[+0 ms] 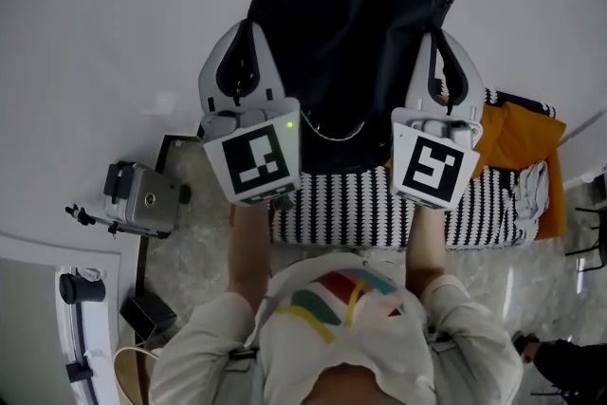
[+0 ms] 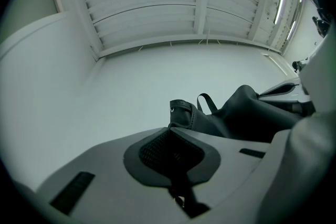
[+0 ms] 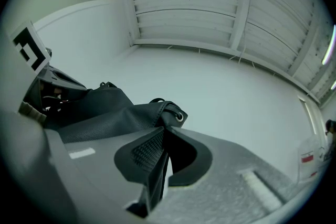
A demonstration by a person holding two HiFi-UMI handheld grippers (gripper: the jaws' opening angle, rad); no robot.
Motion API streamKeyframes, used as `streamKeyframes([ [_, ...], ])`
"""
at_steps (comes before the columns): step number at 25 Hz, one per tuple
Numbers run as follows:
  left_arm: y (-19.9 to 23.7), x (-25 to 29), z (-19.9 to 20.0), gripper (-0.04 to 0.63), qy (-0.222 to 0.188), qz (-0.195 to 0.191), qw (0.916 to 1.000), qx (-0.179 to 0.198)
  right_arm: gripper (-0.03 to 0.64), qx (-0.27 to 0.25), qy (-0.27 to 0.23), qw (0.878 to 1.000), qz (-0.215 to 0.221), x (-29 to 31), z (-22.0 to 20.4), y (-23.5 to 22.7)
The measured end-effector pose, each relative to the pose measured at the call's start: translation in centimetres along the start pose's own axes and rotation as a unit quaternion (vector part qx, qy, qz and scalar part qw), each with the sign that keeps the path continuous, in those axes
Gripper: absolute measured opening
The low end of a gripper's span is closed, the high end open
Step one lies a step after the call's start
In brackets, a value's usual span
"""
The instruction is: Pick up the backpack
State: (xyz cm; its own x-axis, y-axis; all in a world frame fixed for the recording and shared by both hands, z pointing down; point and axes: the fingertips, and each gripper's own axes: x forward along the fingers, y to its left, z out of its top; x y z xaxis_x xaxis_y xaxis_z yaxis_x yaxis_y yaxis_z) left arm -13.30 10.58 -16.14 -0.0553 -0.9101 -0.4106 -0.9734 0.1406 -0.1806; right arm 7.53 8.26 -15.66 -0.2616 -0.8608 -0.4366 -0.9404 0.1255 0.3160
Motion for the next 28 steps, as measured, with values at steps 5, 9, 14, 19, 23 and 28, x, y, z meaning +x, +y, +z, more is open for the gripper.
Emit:
streamKeyframes([
  [5, 0.21, -0.12, -0.04, 0.017, 0.004, 0.004, 1.0000, 0.002, 0.014, -0.010, 0.003, 1.000, 0.004, -0.03, -0.03, 0.29],
  [9, 0.32, -0.14, 0.22, 0.017, -0.003, 0.006, 1.0000, 0.006, 0.014, -0.008, 0.007, 1.000, 0.005, -0.09, -0.16, 0.23],
  [14, 0.17, -0.15, 0.15, 0.017, 0.005, -0.001, 1.0000, 0.002, 0.014, -0.010, 0.010, 1.000, 0.004, -0.21, -0.25, 0.18],
  [19, 0.38, -0.03, 0.03, 0.017, -0.002, 0.007, 0.9999, -0.008, 0.014, -0.012, 0.010, 1.000, 0.007, -0.12, -0.25, 0.13],
  [23, 0.35, -0.06, 0.11, 0.017, 0.002, 0.008, 0.9999, -0.009, 0.014, -0.012, 0.008, 1.000, 0.009, -0.04, -0.18, 0.04],
  [28, 0.32, -0.23, 0.20, 0.017, 0.002, 0.012, 0.9999, -0.005, 0.014, -0.011, 0.012, 1.000, 0.013, -0.16, -0.38, -0.05],
])
